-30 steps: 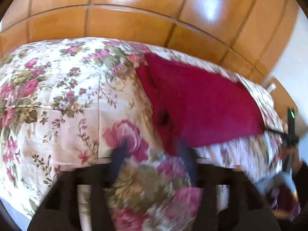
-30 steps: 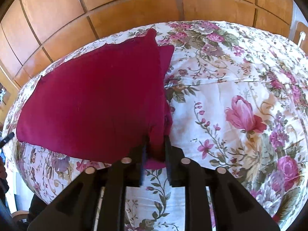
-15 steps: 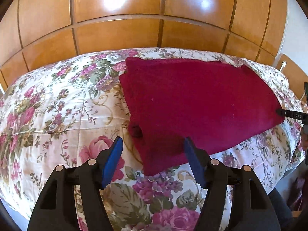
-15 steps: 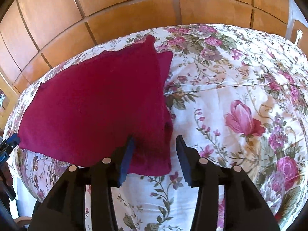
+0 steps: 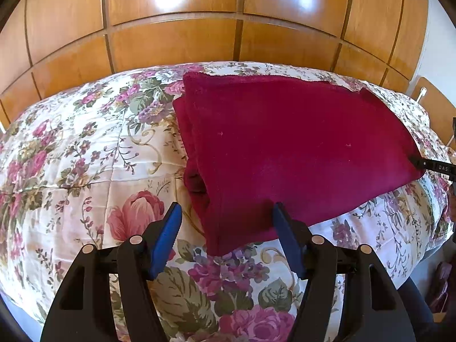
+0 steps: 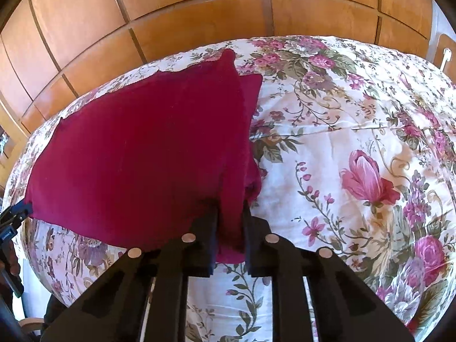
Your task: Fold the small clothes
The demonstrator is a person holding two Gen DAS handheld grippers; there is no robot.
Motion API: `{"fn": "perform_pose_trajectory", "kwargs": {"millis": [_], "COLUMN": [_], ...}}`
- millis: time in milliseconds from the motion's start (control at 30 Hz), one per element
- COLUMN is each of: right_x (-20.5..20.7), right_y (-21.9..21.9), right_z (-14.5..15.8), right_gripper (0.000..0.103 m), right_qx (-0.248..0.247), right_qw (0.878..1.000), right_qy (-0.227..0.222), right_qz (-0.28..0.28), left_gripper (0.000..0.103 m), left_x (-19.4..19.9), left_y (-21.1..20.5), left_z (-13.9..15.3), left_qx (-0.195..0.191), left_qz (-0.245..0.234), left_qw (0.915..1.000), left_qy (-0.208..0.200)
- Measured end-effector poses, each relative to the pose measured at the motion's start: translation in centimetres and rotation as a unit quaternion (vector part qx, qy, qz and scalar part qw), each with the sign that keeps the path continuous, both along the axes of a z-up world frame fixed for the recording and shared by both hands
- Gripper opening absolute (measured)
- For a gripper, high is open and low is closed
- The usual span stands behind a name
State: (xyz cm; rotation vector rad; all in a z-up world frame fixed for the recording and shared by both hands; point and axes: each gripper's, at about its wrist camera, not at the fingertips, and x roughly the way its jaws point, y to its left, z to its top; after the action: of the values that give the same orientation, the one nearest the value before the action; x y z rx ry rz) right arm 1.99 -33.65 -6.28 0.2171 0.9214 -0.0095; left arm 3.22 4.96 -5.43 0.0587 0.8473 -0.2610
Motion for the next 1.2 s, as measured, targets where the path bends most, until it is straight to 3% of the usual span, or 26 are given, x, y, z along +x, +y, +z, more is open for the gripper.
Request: {"fn": "perform_pose_trajectory", "kwargs": {"millis": [167,233,300,333,567,700,967,1033,1133,1200], "right_x": [0.1,0.1,0.0,-0.1,0.5,2.8,9.0,10.3,12.4,13.5], "right_y": [0.0,-0.1,-0.5,-0.8,-1.5,-1.0,-0.3,-0.4,-1.0,-1.2], "right_z": [-0.4,-0.3,-0.1,0.2,2.0,3.2,4.0,3.9,3.5,3.1], "right_gripper": [0.016,0.023,0.046,0.046,0.046,0.046,0.043,0.042,0.037,0.021], "right_qx": [0.001,0.003,0.004,0.002,0.002,0.004,0.004,0.002,0.001,0.002], "right_qw": [1.0,1.0,1.0,1.0,0.999,0.999,0.998,0.998,0.998,0.998], "right_qy": [0.005,0.007,0.011,0.008,-0.018,-0.038,-0.045,-0.042,-0.032,-0.021], "right_qz": [-0.003,-0.004,-0.01,-0.018,-0.034,-0.028,-0.035,-0.042,-0.055,-0.055], "left_gripper": [0.064,0.064,0.064,0.064,0.064,0.064,0.061,0.052,0.049,0.044], "left_x": [-0.1,-0.1,-0.1,-0.1,2.7,4.2,7.9,8.9,10.1,10.8], "left_y": [-0.1,0.0,0.3,0.6,5.3,6.3,5.9,5.7,5.5,5.5], "left_z": [0.0,0.2,0.7,1.0,2.1,2.3,1.6,1.2,0.8,0.5], "left_qx": [0.005,0.006,0.003,-0.002,-0.097,-0.145,-0.189,-0.19,-0.199,-0.206], "left_qz": [0.001,0.001,0.002,0.005,0.069,0.079,0.093,0.097,0.099,0.099], "left_qw": [1.0,1.0,1.0,0.9999,0.9927,0.9859,0.9764,0.9754,0.9733,0.9713], "left_qy": [-0.004,-0.005,-0.008,-0.01,0.021,0.029,0.047,0.053,0.058,0.065]}}
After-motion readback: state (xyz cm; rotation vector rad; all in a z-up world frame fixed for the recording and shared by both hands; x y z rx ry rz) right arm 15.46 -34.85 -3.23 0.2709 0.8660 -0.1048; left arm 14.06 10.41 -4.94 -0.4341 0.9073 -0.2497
